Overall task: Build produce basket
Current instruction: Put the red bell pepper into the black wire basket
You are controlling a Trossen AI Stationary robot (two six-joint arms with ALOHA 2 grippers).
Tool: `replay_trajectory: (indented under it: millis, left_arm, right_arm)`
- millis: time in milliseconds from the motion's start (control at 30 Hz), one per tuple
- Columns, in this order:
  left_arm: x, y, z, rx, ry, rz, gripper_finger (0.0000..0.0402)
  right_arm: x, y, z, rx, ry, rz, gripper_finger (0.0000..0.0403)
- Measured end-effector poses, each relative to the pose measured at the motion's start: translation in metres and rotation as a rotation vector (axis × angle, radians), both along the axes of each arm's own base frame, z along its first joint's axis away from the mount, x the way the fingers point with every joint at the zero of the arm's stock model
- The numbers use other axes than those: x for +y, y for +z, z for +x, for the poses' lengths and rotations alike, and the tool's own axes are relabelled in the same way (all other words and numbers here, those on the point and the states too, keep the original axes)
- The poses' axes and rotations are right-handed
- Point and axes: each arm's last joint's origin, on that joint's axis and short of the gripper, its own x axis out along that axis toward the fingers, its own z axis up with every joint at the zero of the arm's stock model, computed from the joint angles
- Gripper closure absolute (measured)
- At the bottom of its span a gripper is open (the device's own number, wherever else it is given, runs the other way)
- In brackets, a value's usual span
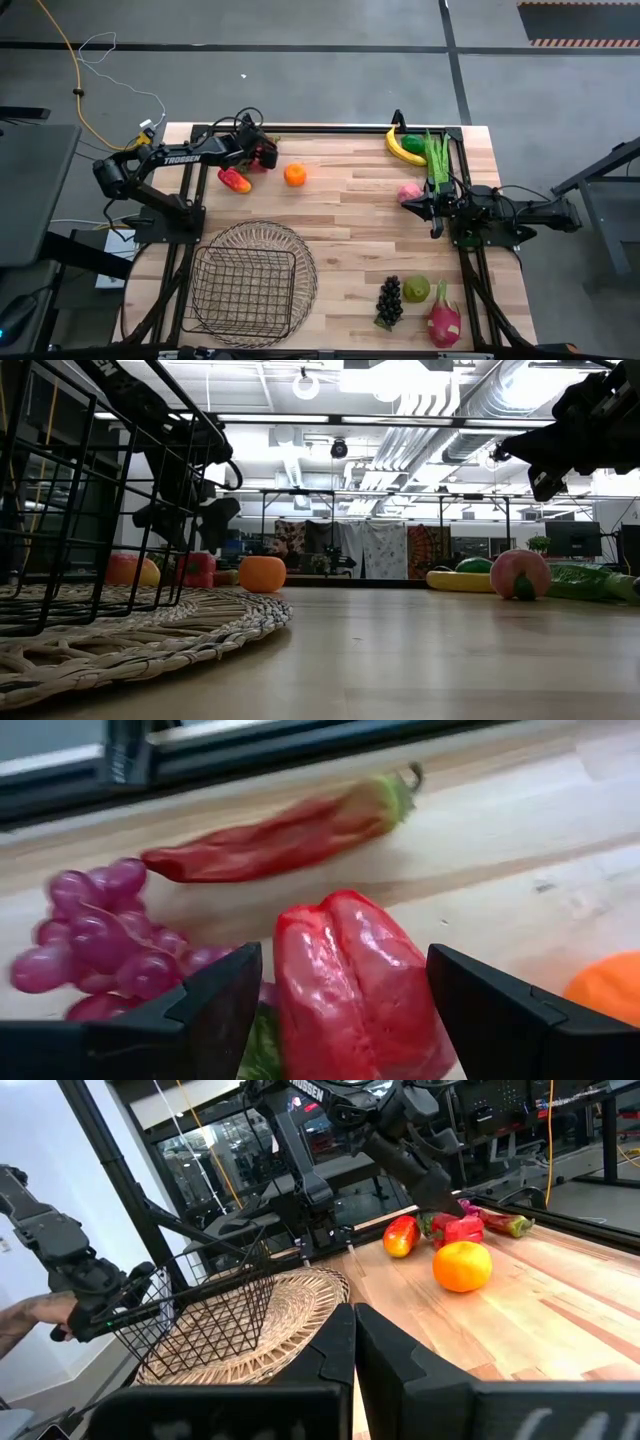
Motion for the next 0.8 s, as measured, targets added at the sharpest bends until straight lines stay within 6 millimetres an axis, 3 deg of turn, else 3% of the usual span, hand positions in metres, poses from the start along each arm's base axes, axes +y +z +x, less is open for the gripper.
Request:
replay_trajectory:
  millis: [800]
  left_arm:
    - [-0.0071,-0.0098,-0.0020,-0.012,-0.130,-0.081,0.0128]
  right_arm:
    - [0.0000,0.0000,0.0000,0.000,0.000,0.000,0.0403]
